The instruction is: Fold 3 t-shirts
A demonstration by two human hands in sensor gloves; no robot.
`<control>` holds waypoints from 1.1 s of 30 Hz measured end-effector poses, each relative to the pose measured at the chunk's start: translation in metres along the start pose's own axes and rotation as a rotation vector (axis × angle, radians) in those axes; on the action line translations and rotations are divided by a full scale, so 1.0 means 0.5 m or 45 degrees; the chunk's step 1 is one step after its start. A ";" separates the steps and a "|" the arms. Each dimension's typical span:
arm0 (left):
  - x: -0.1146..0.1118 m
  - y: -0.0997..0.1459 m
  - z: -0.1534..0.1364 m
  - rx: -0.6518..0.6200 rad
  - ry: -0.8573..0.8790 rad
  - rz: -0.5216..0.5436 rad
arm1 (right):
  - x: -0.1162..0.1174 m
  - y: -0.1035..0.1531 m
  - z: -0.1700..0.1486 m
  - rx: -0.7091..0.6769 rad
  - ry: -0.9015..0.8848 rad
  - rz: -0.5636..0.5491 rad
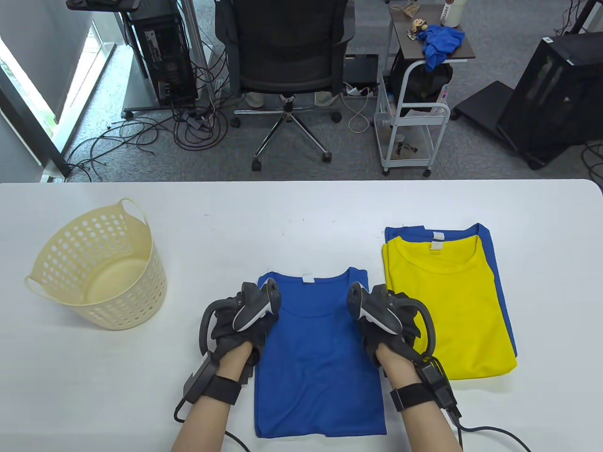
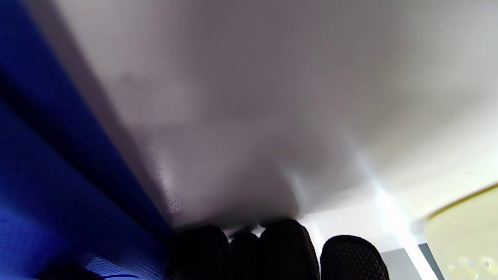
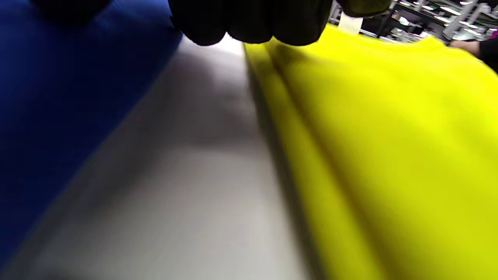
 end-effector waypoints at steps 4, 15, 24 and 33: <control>0.000 -0.010 0.009 -0.043 -0.001 0.021 | 0.003 -0.024 0.020 -0.043 -0.170 0.084; 0.013 0.010 0.034 -0.104 0.093 0.173 | -0.006 -0.001 0.081 -0.117 0.026 -0.058; 0.097 0.147 0.069 -0.248 0.216 0.470 | -0.153 0.130 -0.070 -0.106 0.010 -0.291; 0.204 0.253 0.273 -0.432 0.408 0.497 | -0.217 0.178 -0.346 0.195 0.077 -0.319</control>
Point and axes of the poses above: the tracker on the back of each hand, its own z axis roughly to the thumb side, its own y axis roughly from the fingertips to the wrist, x = y × z, the point moved 5 cm from there along -y, roughly from the wrist to the fingertips, and after that the axes turned 2 degrees about x, right-handed, at the moved point
